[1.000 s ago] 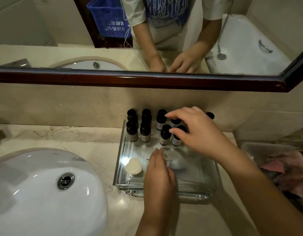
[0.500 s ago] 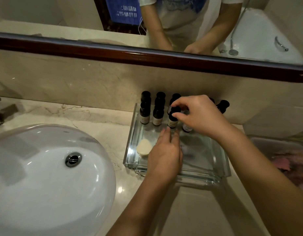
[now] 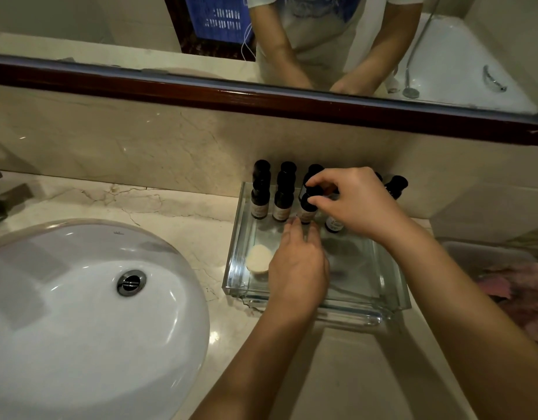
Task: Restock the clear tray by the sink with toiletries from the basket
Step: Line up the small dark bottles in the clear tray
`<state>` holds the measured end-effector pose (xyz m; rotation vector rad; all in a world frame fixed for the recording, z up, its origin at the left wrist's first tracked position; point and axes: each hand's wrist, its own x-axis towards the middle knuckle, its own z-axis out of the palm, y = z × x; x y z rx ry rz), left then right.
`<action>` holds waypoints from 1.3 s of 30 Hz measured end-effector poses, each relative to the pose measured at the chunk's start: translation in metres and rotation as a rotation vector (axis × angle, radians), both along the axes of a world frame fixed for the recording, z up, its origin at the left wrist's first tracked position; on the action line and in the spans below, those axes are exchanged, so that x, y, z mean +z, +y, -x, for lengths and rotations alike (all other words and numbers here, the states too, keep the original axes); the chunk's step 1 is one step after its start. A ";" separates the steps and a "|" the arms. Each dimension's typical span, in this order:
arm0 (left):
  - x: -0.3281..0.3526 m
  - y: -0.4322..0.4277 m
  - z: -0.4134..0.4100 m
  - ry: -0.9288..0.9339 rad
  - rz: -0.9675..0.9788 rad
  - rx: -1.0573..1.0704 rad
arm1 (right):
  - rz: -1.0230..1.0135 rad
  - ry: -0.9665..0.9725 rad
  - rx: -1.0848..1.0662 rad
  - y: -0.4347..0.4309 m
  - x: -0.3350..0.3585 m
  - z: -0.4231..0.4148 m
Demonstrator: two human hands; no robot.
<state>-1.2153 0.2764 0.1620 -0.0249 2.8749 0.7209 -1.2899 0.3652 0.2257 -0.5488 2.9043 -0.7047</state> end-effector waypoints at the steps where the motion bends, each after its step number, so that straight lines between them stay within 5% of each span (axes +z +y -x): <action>1: 0.000 0.000 0.000 0.003 0.003 0.000 | 0.007 -0.002 -0.002 0.000 0.000 -0.001; 18: 0.011 0.004 -0.008 -0.001 -0.052 0.053 | 0.042 -0.006 -0.046 0.010 0.008 -0.012; 25: 0.010 0.008 -0.012 -0.007 -0.116 -0.047 | 0.197 0.024 -0.303 0.061 0.013 -0.022; 39: -0.007 0.032 0.001 -0.008 -0.019 -0.070 | 0.110 -0.024 -0.126 0.044 -0.011 -0.004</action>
